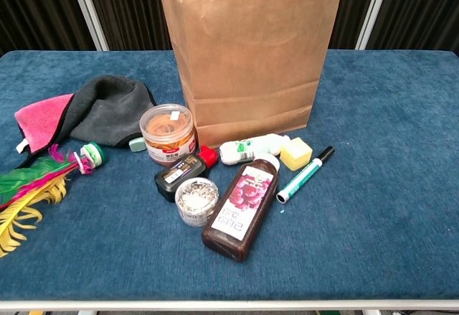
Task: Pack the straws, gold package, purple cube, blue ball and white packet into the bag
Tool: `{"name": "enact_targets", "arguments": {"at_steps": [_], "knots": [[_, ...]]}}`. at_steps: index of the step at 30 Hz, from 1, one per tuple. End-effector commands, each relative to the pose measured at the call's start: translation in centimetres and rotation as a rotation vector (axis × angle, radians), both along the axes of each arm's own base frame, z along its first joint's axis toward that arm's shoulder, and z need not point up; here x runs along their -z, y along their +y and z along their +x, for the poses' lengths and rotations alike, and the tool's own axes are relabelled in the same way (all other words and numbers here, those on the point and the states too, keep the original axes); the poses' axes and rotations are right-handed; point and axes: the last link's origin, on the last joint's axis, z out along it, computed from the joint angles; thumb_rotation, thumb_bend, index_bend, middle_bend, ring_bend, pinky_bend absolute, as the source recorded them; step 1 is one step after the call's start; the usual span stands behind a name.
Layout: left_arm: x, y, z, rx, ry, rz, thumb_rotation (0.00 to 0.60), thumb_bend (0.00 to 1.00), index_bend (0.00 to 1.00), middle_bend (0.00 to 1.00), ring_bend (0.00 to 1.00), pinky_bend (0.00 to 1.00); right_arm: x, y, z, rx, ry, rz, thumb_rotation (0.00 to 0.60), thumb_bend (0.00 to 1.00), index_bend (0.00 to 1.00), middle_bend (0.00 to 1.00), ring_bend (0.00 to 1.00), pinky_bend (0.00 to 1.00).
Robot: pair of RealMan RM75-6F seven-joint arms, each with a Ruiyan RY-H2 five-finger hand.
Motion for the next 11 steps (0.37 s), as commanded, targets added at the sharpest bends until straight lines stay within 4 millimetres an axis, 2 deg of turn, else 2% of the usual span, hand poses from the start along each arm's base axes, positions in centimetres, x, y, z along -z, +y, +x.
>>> {"name": "enact_targets", "arguments": {"at_steps": [1,6,11], "knots": [[-1.6,-6.3,-7.1,-0.307,-0.058,0.015,0.600,0.24,0.22,0.25,0.18,0.26,-1.1,0.2,0.6,-0.008,0.018,-0.046,0.600,0.01,0.47,0.41,0.26,0.38],[-0.3,-10.2,-10.7,-0.511,-0.114,-0.058,0.600,0.23,0.23,0.25,0.17,0.26,-2.4,0.9,1.9,-0.004,0.088,-0.082,0.600,0.02,0.45,0.37,0.20,0.31],[0.7,-12.3,-12.1,-0.579,-0.160,-0.078,0.600,0.23,0.23,0.25,0.17,0.26,-2.2,1.9,2.4,0.011,0.141,-0.063,0.600,0.02,0.45,0.34,0.17,0.27]]}}
